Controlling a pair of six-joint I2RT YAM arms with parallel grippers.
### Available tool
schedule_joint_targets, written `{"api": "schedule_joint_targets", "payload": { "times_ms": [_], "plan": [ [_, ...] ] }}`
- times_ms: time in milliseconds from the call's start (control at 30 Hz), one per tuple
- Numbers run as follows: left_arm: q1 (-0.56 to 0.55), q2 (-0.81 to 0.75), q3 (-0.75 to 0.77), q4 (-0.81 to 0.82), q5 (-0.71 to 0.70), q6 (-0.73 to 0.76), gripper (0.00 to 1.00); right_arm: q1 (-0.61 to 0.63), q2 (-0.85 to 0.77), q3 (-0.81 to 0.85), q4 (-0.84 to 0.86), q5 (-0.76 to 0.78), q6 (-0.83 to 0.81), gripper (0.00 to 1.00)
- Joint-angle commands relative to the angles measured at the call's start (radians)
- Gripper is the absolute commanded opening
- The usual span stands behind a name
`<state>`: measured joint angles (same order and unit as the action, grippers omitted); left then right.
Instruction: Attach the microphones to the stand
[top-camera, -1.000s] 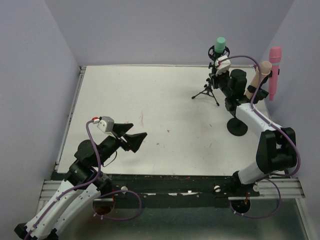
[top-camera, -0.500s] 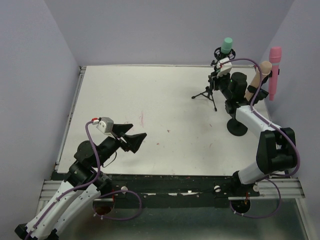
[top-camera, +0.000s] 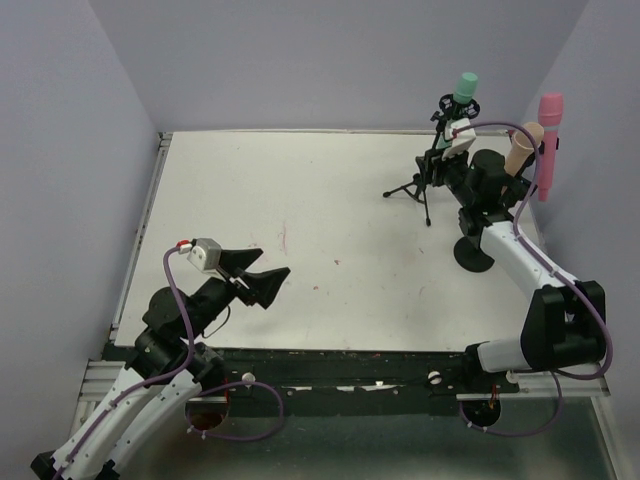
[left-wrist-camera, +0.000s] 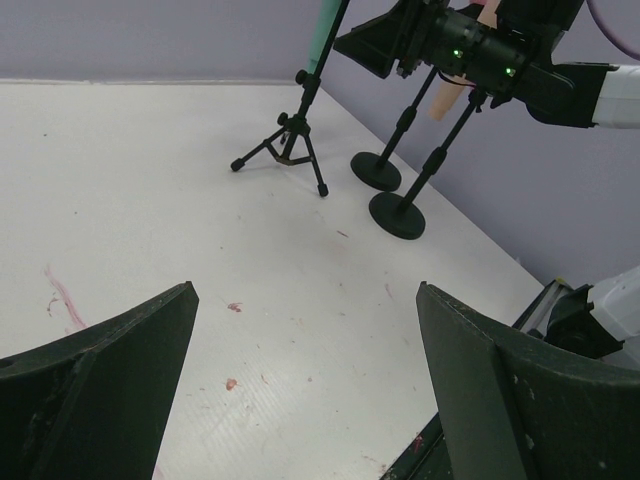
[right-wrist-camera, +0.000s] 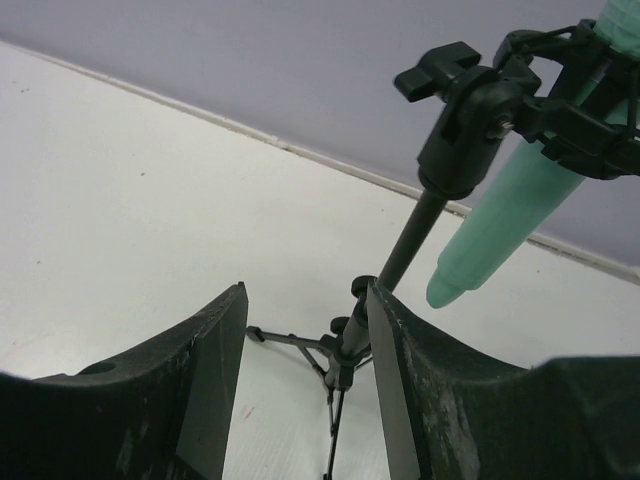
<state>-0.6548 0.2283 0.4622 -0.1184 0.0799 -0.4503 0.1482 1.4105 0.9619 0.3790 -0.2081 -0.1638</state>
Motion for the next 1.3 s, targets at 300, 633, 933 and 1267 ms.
{"api": "schedule_joint_targets", "payload": {
  "times_ms": [300, 633, 933, 1267],
  "plan": [
    [-0.002, -0.050, 0.010, -0.050, -0.022, 0.016, 0.98, -0.030, -0.160, -0.052, -0.248, -0.097, 0.000, 0.64],
    [0.040, 0.187, 0.268, -0.200, -0.031, 0.111, 0.98, -0.032, -0.352, 0.107, -0.837, -0.511, -0.243, 0.79],
    [0.351, 0.391, 0.527, -0.336, 0.012, 0.246, 0.98, -0.091, -0.544, 0.333, -0.996, -0.192, 0.005, 1.00],
    [0.353, 0.304, 0.490, -0.310, 0.096, 0.197, 0.98, -0.128, -0.601, 0.354, -0.947, -0.094, 0.193, 1.00]
  ]
}}
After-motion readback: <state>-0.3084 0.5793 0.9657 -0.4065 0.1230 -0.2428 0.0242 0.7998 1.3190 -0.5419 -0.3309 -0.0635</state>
